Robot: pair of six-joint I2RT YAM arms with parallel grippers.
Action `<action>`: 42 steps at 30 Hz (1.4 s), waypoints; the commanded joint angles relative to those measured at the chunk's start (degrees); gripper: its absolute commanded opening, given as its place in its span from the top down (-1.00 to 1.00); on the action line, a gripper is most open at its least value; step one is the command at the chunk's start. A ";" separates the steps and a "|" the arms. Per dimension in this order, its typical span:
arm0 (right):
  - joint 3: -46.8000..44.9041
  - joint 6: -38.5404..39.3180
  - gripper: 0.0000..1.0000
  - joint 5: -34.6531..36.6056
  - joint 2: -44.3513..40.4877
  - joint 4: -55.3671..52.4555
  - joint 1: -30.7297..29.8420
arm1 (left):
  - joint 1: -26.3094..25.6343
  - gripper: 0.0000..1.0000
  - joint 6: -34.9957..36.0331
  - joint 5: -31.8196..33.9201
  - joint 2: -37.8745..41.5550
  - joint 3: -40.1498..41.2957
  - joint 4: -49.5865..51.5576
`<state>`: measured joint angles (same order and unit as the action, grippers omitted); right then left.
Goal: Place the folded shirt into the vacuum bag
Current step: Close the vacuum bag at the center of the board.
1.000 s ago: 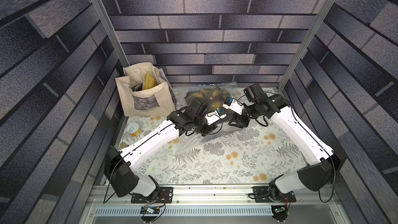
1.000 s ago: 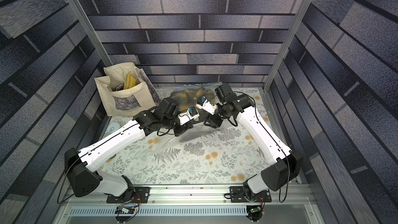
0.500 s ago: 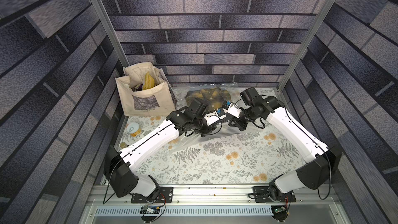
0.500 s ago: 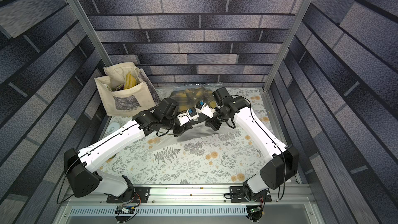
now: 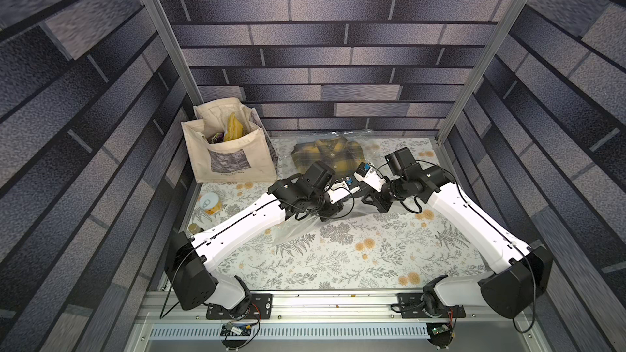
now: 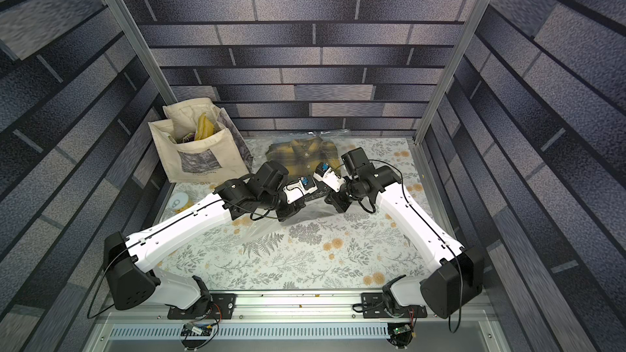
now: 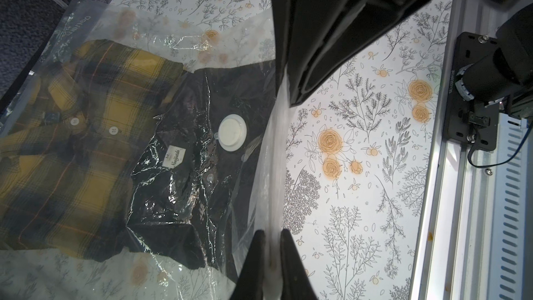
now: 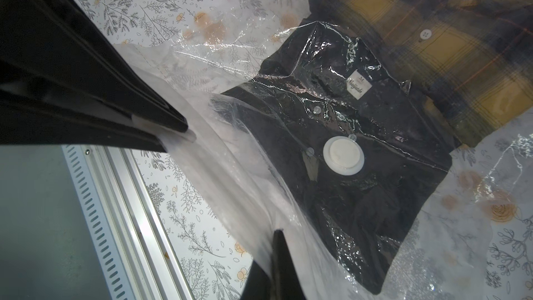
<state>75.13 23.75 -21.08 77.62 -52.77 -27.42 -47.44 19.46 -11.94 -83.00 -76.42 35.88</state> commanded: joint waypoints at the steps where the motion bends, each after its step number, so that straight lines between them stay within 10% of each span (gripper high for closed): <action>1: -0.64 -3.25 1.00 5.32 -3.22 2.63 4.03 | 0.42 0.86 -1.78 5.18 -0.67 1.56 12.47; 42: 0.58 -13.51 1.00 9.08 -1.61 9.22 14.66 | -7.84 0.81 -4.38 15.74 -6.91 -10.82 35.37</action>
<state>72.90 13.61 -24.25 75.94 -49.84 -17.87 -55.22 17.06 1.65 -89.62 -87.79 49.12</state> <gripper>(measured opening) 0.053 0.117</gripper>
